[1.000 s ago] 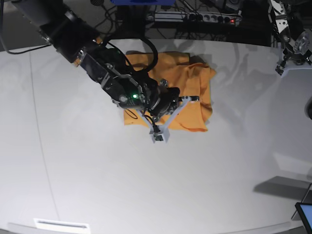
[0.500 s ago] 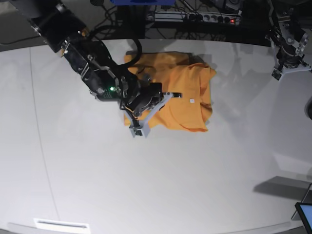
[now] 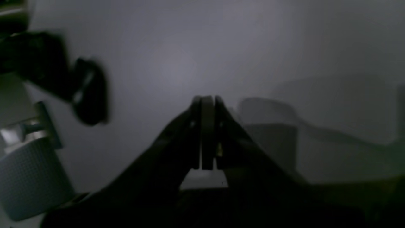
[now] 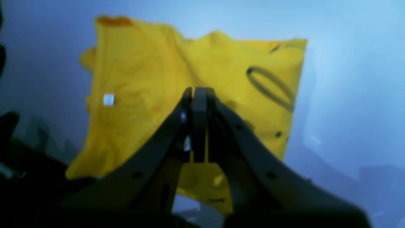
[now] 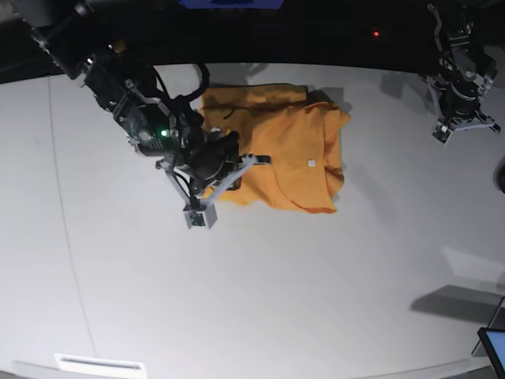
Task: Fold the T-shirt properly
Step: 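Smooth the folded shirt's edge with the right gripper, tucking it flat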
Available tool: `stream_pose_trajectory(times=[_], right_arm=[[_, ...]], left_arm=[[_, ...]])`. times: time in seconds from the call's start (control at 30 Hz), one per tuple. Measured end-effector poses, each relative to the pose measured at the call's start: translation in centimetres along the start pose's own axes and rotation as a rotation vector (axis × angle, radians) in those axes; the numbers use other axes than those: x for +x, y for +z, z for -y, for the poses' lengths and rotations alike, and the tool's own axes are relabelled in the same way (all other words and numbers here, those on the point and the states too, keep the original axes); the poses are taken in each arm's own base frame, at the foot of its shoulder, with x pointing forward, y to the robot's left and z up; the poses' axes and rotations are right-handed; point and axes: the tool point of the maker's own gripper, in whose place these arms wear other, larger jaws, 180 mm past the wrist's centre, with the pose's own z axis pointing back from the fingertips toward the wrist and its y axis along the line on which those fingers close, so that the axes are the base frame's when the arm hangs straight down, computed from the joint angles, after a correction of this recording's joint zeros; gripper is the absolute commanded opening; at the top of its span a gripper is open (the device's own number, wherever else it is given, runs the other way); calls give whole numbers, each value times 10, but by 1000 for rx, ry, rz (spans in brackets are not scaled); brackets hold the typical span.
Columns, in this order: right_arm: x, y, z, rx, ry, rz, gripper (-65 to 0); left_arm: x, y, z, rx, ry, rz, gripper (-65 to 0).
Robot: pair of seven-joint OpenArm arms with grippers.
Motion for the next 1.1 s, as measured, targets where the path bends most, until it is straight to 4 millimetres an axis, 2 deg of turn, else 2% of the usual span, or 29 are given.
stream_pose_trajectory(times=[0.1, 0.27, 0.4, 0.53, 0.7, 0.8, 0.9, 1.1], right_arm=[[5, 0, 4, -14, 6, 31, -650], [-7, -1, 1, -6, -11, 5, -650], [-10, -1, -4, 8, -23, -1, -650], [-8, -2, -6, 10, -24, 11, -650], [-14, -2, -6, 9, -32, 1, -650], [-30, -2, -5, 12, -49, -39, -650], [-28, -2, -4, 5, -47, -22, -650], [-39, -3, -10, 20, -31, -51, -650]], left_arm=[[5, -7, -2, -8, 95, 64, -650], [23, -15, -8, -30, 217, 168, -650], [32, -17, -12, -26, 233, 191, -650], [48, -18, -26, 3, 242, 232, -650], [56, -14, -31, 20, 233, 245, -650], [82, -2, -36, 40, 193, 315, -650], [108, 5, -22, 9, 140, 374, -650], [132, 15, -14, 5, 123, 434, -650]])
